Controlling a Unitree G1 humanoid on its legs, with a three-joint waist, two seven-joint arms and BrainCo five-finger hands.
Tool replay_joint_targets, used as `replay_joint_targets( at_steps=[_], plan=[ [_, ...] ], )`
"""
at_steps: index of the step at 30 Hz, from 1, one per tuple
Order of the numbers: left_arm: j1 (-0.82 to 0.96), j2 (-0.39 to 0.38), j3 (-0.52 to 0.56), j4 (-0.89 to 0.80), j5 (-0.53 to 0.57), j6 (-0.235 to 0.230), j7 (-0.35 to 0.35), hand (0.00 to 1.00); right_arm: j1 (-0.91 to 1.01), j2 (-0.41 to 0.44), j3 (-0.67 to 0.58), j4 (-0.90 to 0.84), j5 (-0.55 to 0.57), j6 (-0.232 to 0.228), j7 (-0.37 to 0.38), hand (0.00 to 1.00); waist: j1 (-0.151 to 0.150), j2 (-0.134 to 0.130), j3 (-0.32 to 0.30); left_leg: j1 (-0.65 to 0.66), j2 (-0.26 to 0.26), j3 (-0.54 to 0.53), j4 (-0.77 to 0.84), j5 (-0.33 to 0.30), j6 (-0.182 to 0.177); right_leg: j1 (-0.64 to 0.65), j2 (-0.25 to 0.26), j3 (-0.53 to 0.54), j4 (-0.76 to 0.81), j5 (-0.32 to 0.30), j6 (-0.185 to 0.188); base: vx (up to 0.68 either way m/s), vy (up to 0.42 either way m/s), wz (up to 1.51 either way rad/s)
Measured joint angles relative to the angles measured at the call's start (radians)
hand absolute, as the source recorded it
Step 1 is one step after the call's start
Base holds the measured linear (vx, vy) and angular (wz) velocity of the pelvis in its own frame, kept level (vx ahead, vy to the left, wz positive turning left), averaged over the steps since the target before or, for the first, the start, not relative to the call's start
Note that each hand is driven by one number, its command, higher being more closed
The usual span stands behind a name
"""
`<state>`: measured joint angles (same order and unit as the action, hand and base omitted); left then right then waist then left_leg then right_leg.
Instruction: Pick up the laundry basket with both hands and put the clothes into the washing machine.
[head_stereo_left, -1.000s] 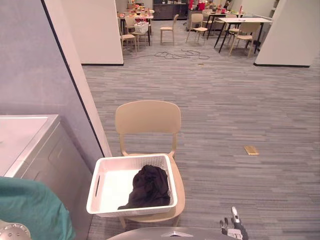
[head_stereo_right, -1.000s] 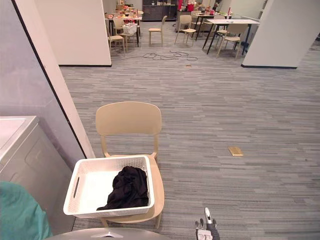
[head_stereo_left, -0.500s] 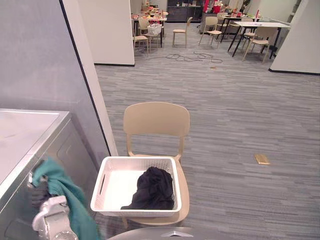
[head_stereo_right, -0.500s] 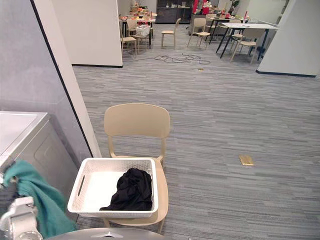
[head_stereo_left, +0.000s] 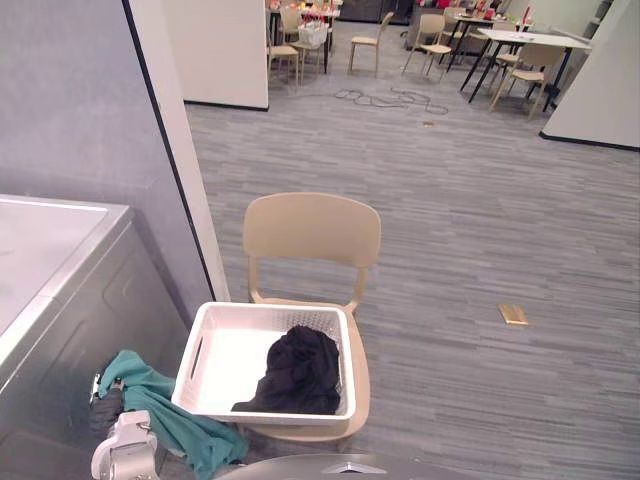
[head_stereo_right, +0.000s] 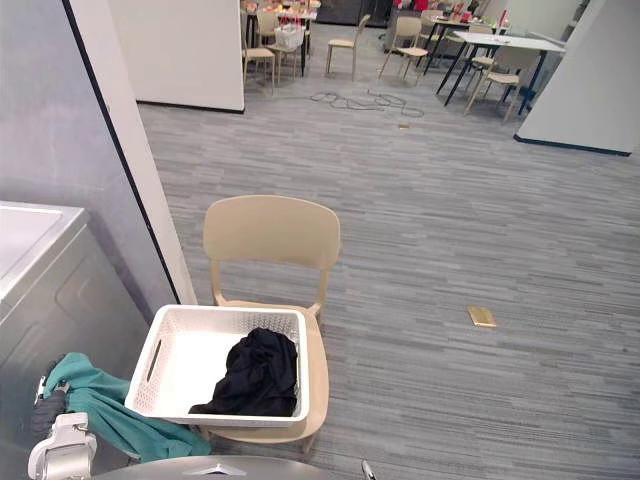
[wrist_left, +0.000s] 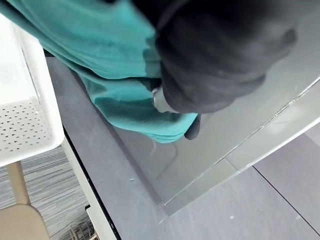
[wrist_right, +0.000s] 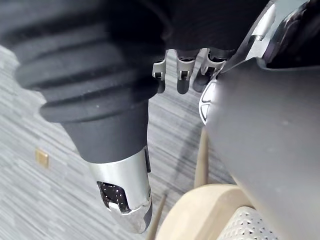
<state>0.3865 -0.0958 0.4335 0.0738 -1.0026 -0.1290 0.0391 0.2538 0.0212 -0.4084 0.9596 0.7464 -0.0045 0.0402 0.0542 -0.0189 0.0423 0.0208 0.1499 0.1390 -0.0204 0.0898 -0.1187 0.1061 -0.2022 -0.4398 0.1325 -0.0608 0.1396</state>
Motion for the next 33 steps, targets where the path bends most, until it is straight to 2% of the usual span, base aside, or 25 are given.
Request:
replay_joint_targets(
  at_steps=[3, 4, 5, 6, 7, 9, 10, 11, 13, 15, 16, 17, 18, 19, 21, 22, 23, 25, 27, 28, 29, 30, 31, 32, 33],
  plan=[
    [-0.002, 0.001, -0.002, -0.062, -0.016, 0.002, -0.002, 1.00, -0.030, -0.036, 0.059, -0.002, -0.007, -0.002, -0.001, 0.00, 0.002, 0.018, 0.036, -0.088, 0.007, -0.088, 0.029, 0.015, -0.002, -0.055, -0.007, -0.079, 0.100, -0.060, -0.017, -0.09, -0.075, 0.75],
    [-0.006, 0.000, 0.000, -0.071, -0.017, 0.002, -0.003, 1.00, -0.042, -0.053, 0.075, -0.008, -0.008, -0.002, -0.007, 0.00, 0.004, 0.028, 0.054, -0.105, 0.003, -0.100, 0.030, 0.012, 0.014, -0.070, -0.028, -0.108, 0.148, -0.087, -0.021, -0.10, -0.058, 0.94],
    [-0.006, 0.000, -0.003, -0.072, -0.017, 0.003, -0.002, 1.00, -0.048, -0.071, 0.079, -0.029, -0.008, -0.002, -0.016, 0.00, 0.000, 0.040, 0.066, -0.124, 0.006, -0.062, 0.037, -0.023, 0.065, -0.075, -0.043, -0.152, 0.179, -0.100, -0.023, -0.10, -0.057, 0.98],
    [-0.007, 0.001, -0.005, -0.072, -0.017, 0.003, -0.002, 1.00, -0.047, -0.073, 0.080, -0.045, -0.008, -0.002, -0.024, 0.00, -0.001, 0.041, 0.067, -0.132, 0.006, -0.026, 0.037, -0.052, 0.107, -0.074, -0.056, -0.174, 0.178, -0.100, -0.023, -0.07, 0.025, 1.05],
    [-0.009, 0.009, -0.009, -0.076, -0.018, 0.003, -0.002, 1.00, -0.055, -0.070, 0.081, -0.056, -0.008, -0.010, -0.028, 0.00, -0.004, 0.006, 0.073, -0.155, 0.010, 0.046, 0.066, -0.089, 0.147, -0.078, -0.098, -0.204, 0.169, -0.094, -0.031, -0.05, 0.068, 0.76],
    [-0.008, 0.009, -0.021, -0.092, -0.021, 0.003, -0.002, 1.00, -0.091, -0.092, 0.078, -0.077, -0.008, -0.019, -0.031, 0.00, 0.004, 0.031, 0.088, -0.198, 0.052, 0.104, 0.266, -0.091, 0.145, -0.096, -0.132, -0.215, 0.193, -0.085, -0.033, -0.03, 0.079, 0.46],
    [-0.009, 0.009, -0.029, -0.102, -0.022, 0.003, -0.002, 1.00, -0.101, -0.101, 0.067, -0.100, -0.008, -0.022, -0.031, 0.00, -0.004, 0.052, 0.085, -0.189, 0.098, 0.136, 0.377, -0.106, 0.135, -0.094, -0.149, -0.231, 0.214, -0.083, -0.031, -0.01, 0.080, 0.29],
    [-0.012, 0.009, -0.036, -0.107, -0.022, 0.001, -0.003, 1.00, -0.099, -0.102, 0.058, -0.112, -0.008, -0.022, -0.031, 0.00, -0.005, 0.058, 0.083, -0.179, 0.122, 0.150, 0.415, -0.114, 0.134, -0.088, -0.159, -0.239, 0.226, -0.082, -0.028, -0.01, 0.159, 0.48],
    [-0.042, 0.019, -0.084, -0.114, -0.022, 0.001, -0.008, 1.00, -0.097, -0.097, 0.005, -0.122, -0.008, -0.024, -0.039, 0.00, -0.027, 0.057, 0.083, -0.125, 0.184, 0.206, 0.488, -0.154, 0.128, -0.059, -0.216, -0.281, 0.263, -0.065, -0.008, 0.01, 0.296, 0.64],
    [-0.072, 0.024, -0.099, -0.106, -0.022, 0.002, -0.008, 1.00, -0.099, -0.091, -0.053, -0.115, -0.008, -0.022, -0.044, 0.00, -0.025, 0.059, 0.079, -0.132, 0.167, 0.259, 0.506, -0.196, 0.134, -0.053, -0.236, -0.292, 0.270, -0.031, -0.008, 0.04, 0.335, 0.54],
    [-0.097, 0.018, -0.102, -0.101, -0.022, -0.003, -0.009, 1.00, -0.101, -0.060, -0.110, -0.064, -0.008, -0.019, -0.042, 0.00, -0.040, 0.033, 0.060, -0.160, 0.106, 0.222, 0.450, -0.206, 0.122, -0.076, -0.247, -0.304, 0.252, -0.025, -0.027, 0.03, 0.301, 0.77],
    [-0.116, 0.028, -0.101, -0.101, -0.021, -0.010, -0.011, 1.00, -0.100, -0.055, -0.118, -0.022, -0.008, -0.017, -0.043, 0.00, -0.053, 0.002, 0.041, -0.165, 0.091, 0.186, 0.418, -0.261, 0.074, -0.077, -0.245, -0.309, 0.213, -0.025, -0.042, 0.01, 0.372, 0.89],
    [-0.156, 0.026, -0.104, -0.075, -0.021, -0.011, -0.018, 1.00, -0.113, -0.058, -0.137, 0.027, -0.008, -0.018, -0.046, 0.00, -0.042, 0.013, 0.062, -0.219, 0.122, 0.183, 0.511, -0.313, 0.013, -0.075, -0.240, -0.312, 0.217, 0.002, 0.007, -0.01, 0.333, 0.44],
    [-0.165, 0.026, -0.112, -0.051, -0.020, -0.008, -0.024, 1.00, -0.120, -0.061, -0.154, 0.051, -0.009, -0.019, -0.051, 0.00, -0.037, 0.016, 0.068, -0.234, 0.122, 0.176, 0.543, -0.331, 0.015, -0.078, -0.235, -0.311, 0.224, 0.019, 0.002, -0.02, 0.328, 0.18],
    [-0.163, 0.027, -0.162, 0.009, -0.019, 0.010, -0.024, 1.00, -0.119, -0.072, -0.166, 0.087, -0.008, -0.021, -0.054, 0.00, -0.043, 0.021, 0.069, -0.247, 0.103, 0.167, 0.571, -0.358, 0.027, -0.065, -0.237, -0.306, 0.181, 0.102, -0.012, -0.03, 0.277, 0.07],
    [-0.165, 0.028, -0.179, 0.020, -0.016, 0.026, -0.026, 1.00, -0.122, -0.075, -0.167, 0.104, -0.008, -0.019, -0.061, 0.00, -0.040, 0.013, 0.066, -0.248, 0.085, 0.167, 0.577, -0.365, 0.039, -0.057, -0.242, -0.295, 0.151, 0.159, -0.015, -0.05, 0.287, 0.17],
    [-0.161, 0.029, -0.210, 0.020, -0.016, 0.042, -0.032, 1.00, -0.122, -0.074, -0.173, 0.119, -0.006, -0.022, -0.066, 0.00, -0.037, 0.018, 0.069, -0.248, 0.057, 0.162, 0.571, -0.366, 0.042, -0.050, -0.258, -0.285, 0.131, 0.202, -0.023, -0.05, 0.268, 0.22],
    [-0.150, 0.030, -0.256, 0.020, -0.016, 0.055, -0.038, 1.00, -0.119, -0.075, -0.198, 0.118, 0.000, -0.022, -0.069, 0.00, -0.036, 0.006, 0.064, -0.240, 0.011, 0.151, 0.554, -0.359, 0.057, -0.035, -0.292, -0.289, 0.123, 0.260, -0.037, -0.04, 0.222, 0.39],
    [-0.130, 0.031, -0.282, 0.020, -0.016, 0.064, -0.048, 1.00, -0.110, -0.082, -0.202, 0.116, 0.005, -0.023, -0.072, 0.00, -0.029, 0.004, 0.062, -0.227, -0.035, 0.142, 0.518, -0.344, 0.085, -0.035, -0.332, -0.288, 0.142, 0.313, -0.084, -0.02, 0.186, 0.44],
    [-0.115, 0.030, -0.295, 0.020, -0.015, 0.073, -0.048, 1.00, -0.096, -0.084, -0.200, 0.108, 0.005, -0.023, -0.072, 0.00, -0.027, 0.007, 0.064, -0.201, -0.070, 0.132, 0.465, -0.329, 0.107, -0.037, -0.366, -0.285, 0.177, 0.358, -0.145, 0.00, 0.146, 0.59],
    [-0.084, 0.022, -0.316, 0.019, -0.013, 0.075, -0.048, 1.00, -0.074, -0.086, -0.196, 0.077, 0.005, -0.023, -0.071, 0.00, -0.029, 0.024, 0.070, -0.155, -0.091, 0.109, 0.410, -0.305, 0.121, -0.044, -0.373, -0.220, 0.228, 0.400, -0.219, 0.01, 0.123, 0.61],
    [-0.073, 0.017, -0.315, 0.019, -0.013, 0.074, -0.044, 1.00, -0.066, -0.082, -0.191, 0.065, 0.005, -0.023, -0.070, 0.00, -0.029, 0.037, 0.073, -0.137, -0.091, 0.101, 0.389, -0.296, 0.125, -0.053, -0.358, -0.171, 0.263, 0.360, -0.209, 0.01, 0.081, 0.43],
    [-0.069, 0.016, -0.308, 0.019, -0.013, 0.074, -0.038, 1.00, -0.062, -0.067, -0.189, 0.053, 0.005, -0.023, -0.070, 0.00, -0.028, 0.036, 0.073, -0.119, -0.090, 0.091, 0.368, -0.287, 0.127, -0.060, -0.334, -0.131, 0.305, 0.296, -0.189, -0.05, 0.027, 0.43],
    [-0.070, 0.016, -0.300, 0.019, -0.012, 0.070, -0.025, 1.00, -0.053, -0.031, -0.146, 0.026, 0.005, -0.023, -0.067, 0.00, -0.030, 0.024, 0.068, -0.088, -0.090, 0.064, 0.309, -0.258, 0.137, -0.088, -0.244, -0.045, 0.413, 0.128, -0.168, -0.06, 0.007, 0.43],
    [-0.071, 0.016, -0.301, 0.018, -0.012, 0.061, -0.023, 1.00, -0.053, -0.016, -0.128, 0.021, 0.006, -0.022, -0.064, 0.00, -0.032, 0.018, 0.065, -0.080, -0.090, 0.052, 0.289, -0.247, 0.140, -0.104, -0.201, -0.013, 0.449, 0.065, -0.162, -0.07, -0.034, 0.51]
  ],
)
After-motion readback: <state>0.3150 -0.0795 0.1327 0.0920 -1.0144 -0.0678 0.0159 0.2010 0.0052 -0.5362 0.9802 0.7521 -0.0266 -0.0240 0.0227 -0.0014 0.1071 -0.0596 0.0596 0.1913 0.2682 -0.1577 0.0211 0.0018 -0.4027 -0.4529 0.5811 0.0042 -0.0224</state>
